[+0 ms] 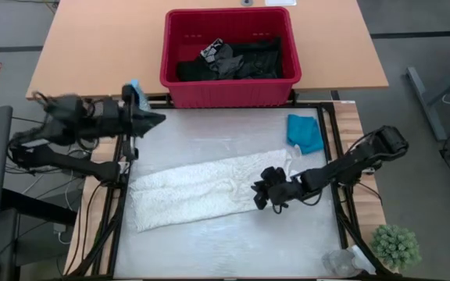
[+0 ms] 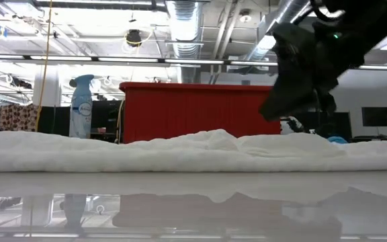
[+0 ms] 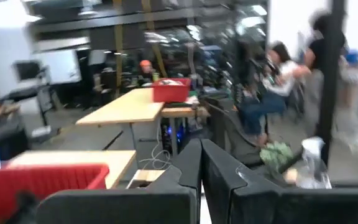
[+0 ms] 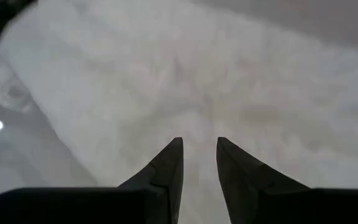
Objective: Fold laundry
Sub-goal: Fold the white shirt
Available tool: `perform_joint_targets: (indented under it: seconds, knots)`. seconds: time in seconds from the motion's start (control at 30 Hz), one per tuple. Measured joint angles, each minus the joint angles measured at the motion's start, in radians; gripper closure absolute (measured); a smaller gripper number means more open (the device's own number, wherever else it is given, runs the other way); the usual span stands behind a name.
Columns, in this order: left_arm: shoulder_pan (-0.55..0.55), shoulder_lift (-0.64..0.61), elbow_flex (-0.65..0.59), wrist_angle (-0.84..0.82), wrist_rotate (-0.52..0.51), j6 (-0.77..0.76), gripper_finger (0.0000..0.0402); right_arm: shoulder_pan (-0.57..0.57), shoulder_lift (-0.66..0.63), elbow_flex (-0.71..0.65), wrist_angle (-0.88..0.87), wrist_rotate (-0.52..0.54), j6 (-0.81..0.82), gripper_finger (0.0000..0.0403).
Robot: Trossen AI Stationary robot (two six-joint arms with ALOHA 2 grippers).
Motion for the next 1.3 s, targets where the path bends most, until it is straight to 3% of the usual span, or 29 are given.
perform_joint_targets:
  seconds: [0.23, 0.47, 0.67, 0.83, 0.93, 1.1, 1.2, 1.3]
  knots:
    - [0.0, -0.174, -0.486, 0.379, -0.077, -0.238, 0.0401, -0.006, 0.153, 0.0, -0.011, -0.019, 0.113, 0.0283]
    - [0.0, -0.175, -0.712, 0.466, -0.122, -0.478, 0.0401, -0.022, 0.254, 0.004, 0.086, -0.083, 0.144, 0.0283]
    - [0.0, -0.136, -0.749, 0.462, -0.164, -0.647, 0.0401, -0.03, 0.153, -0.005, 0.098, -0.075, 0.092, 0.0283]
    - [-0.023, -0.142, -0.737, 0.454, -0.165, -0.629, 0.0401, -0.037, 0.008, -0.001, 0.028, -0.014, 0.019, 0.0283]
    - [-0.073, -0.147, -0.721, 0.377, -0.189, -0.575, 0.0401, -0.049, -0.027, -0.002, 0.107, -0.015, -0.113, 0.0283]
    - [-0.15, -0.134, -0.721, 0.3, -0.295, -0.546, 0.0401, -0.112, 0.029, -0.001, 0.271, -0.118, -0.235, 0.0285]
    - [-0.172, -0.133, -0.721, 0.3, -0.326, -0.547, 0.0401, -0.143, 0.079, -0.001, 0.375, -0.123, -0.276, 0.0285]
    - [-0.177, -0.133, -0.721, 0.293, -0.346, -0.548, 0.0401, -0.171, 0.139, 0.001, 0.462, -0.2, -0.323, 0.0285]
